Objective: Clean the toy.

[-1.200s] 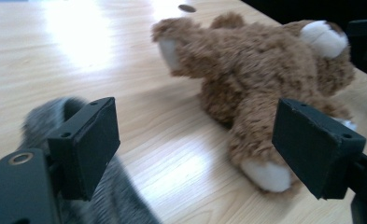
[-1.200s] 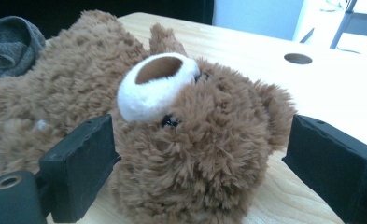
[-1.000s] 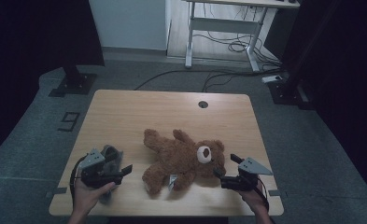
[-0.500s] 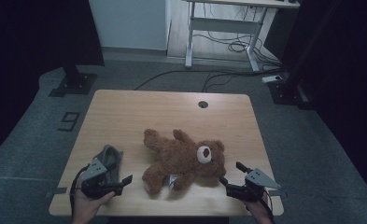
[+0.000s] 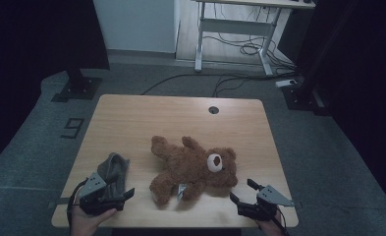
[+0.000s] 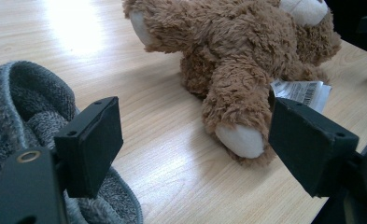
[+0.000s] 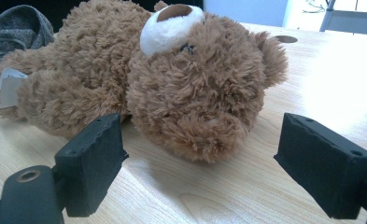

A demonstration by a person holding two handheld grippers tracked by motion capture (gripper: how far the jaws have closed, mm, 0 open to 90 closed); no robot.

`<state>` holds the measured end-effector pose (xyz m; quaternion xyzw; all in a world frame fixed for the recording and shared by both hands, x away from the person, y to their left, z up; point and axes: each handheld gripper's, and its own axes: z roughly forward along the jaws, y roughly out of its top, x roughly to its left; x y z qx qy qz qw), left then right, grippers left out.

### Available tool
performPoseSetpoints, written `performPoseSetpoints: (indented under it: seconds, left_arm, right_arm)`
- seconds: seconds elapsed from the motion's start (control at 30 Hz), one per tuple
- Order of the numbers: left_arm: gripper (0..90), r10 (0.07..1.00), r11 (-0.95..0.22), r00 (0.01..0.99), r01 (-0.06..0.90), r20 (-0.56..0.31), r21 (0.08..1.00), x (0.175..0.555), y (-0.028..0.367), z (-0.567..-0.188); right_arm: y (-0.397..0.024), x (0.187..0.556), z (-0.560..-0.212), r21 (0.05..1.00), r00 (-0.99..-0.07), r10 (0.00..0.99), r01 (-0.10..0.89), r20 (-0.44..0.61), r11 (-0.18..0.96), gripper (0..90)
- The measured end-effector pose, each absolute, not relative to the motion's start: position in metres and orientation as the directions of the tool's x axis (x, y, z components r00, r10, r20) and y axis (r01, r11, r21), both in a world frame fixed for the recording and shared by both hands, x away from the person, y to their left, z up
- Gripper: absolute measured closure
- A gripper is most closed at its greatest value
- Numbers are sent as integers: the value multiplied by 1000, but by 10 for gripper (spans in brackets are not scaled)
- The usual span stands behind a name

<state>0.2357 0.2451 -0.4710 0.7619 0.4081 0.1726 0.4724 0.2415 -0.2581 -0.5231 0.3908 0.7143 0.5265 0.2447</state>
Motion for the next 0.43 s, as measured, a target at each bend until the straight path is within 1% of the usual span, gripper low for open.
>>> performPoseSetpoints:
  seconds: [0.43]
  left_arm:
    - [195, 788, -199, 599, 466, -142, 862, 237, 251, -471]
  right_arm:
    - [-258, 242, -524, 943, -578, 814, 298, 57, 146, 142]
